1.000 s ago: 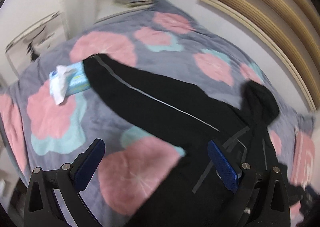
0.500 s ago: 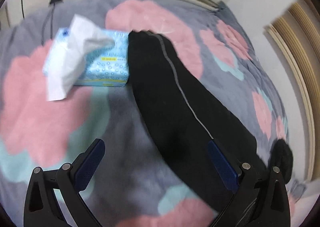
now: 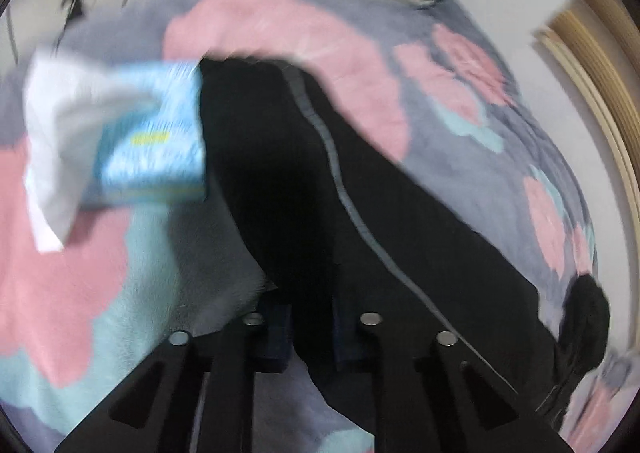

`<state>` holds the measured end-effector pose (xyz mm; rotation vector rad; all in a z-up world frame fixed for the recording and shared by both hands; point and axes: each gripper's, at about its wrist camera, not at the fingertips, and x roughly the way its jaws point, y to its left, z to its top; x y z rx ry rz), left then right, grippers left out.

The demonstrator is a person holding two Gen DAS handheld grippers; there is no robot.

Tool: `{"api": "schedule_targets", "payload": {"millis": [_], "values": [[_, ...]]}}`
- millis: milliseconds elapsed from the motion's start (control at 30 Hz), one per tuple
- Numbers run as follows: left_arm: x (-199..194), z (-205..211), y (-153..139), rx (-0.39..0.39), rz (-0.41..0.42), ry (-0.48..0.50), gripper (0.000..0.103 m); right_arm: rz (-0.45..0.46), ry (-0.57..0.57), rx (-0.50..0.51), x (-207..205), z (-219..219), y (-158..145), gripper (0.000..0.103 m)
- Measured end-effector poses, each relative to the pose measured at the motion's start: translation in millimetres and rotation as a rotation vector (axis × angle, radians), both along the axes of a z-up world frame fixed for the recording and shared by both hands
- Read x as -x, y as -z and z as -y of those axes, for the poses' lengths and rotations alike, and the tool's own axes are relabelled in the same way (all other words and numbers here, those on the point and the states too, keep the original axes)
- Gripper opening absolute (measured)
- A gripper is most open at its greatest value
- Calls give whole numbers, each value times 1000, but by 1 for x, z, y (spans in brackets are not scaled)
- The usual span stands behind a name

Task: Fold large clothes
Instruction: 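Move both grippers over the black jacket's hem and sleeve, then grasp the jacket hem with both grippers and lift it up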

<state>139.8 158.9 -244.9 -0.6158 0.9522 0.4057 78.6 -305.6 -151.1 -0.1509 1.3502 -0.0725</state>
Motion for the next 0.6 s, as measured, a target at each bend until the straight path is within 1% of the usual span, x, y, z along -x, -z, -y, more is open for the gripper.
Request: {"api": "schedule_targets", "payload": {"millis": [100,167,233,300,333,433,500,533,567,600], "values": [[2,31,-36,-88,60,97,11,26,26,-19,5,8,-7,97],[6,61,-63,-145,100,184,11,47,46,-29,7,15,-13,97],[8,104,-92,-233,140,293,11,63,64,-28,9,21,-18,97],[16,145,-112,-296,173,401,11,79,93,-25,11,34,-23,97],[18,172,-122,-325,197,470,11,83,105,-26,12,39,-24,97],[27,246,-136,-379,242,657,11,95,166,-24,19,64,-28,97],[37,296,-139,-417,277,781,11,99,202,-15,23,81,-29,97],[41,321,-138,-415,289,850,11,100,219,-9,26,89,-29,97],[45,341,-134,-401,292,897,11,99,239,-2,28,97,-28,97],[49,362,-128,-370,290,955,11,95,258,3,31,106,-26,97]]}}
